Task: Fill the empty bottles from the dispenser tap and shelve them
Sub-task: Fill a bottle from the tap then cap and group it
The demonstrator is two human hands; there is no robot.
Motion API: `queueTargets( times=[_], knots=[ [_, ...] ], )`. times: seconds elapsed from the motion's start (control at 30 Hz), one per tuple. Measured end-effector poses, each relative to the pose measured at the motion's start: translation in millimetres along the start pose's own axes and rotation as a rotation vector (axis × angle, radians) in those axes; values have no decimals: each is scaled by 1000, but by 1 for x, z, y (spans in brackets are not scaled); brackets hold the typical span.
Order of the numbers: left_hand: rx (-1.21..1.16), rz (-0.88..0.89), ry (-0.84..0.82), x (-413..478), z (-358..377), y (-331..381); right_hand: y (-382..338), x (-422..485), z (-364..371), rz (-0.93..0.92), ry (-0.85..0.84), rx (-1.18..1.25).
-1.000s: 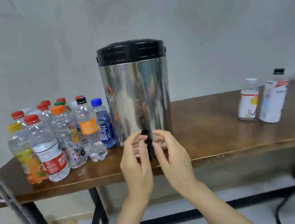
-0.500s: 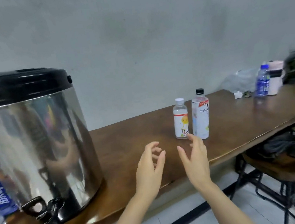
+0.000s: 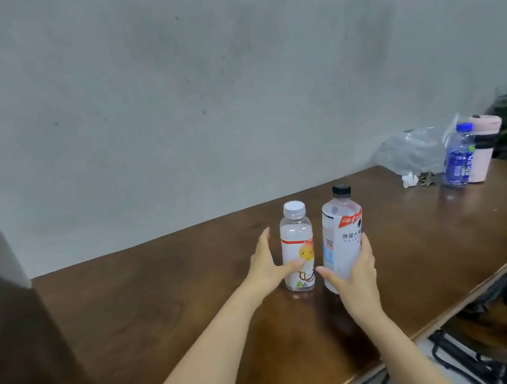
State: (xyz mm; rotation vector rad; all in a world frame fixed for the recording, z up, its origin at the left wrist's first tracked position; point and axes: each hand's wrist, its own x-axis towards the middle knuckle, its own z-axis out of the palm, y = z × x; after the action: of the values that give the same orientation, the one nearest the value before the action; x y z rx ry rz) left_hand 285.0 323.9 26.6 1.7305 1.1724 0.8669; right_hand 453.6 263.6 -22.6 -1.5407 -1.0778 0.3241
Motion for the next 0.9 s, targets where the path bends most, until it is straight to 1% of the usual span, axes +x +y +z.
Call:
queueTargets(
  times=[0.07, 0.13, 0.33, 0.53, 0.73, 0.9],
  knots=[
    [-26, -10, -68, 13, -2, 0, 7, 5, 7, -26, -4, 40],
    [-51, 7, -91, 20, -1, 1, 10, 6, 12, -25, -24, 50],
    [-112, 56, 17, 12, -3, -6, 6, 2, 25, -38, -99, 54],
    [-189, 23, 274, -42, -15, -20, -13, -31, 39, -65, -246, 140],
    [-127, 14, 586, -127, -40, -37, -45, -98, 56, -99, -419, 217],
    [-68, 10, 828, -195, -66, -48, -68, -158, 70, -153, -481, 238]
  ],
)
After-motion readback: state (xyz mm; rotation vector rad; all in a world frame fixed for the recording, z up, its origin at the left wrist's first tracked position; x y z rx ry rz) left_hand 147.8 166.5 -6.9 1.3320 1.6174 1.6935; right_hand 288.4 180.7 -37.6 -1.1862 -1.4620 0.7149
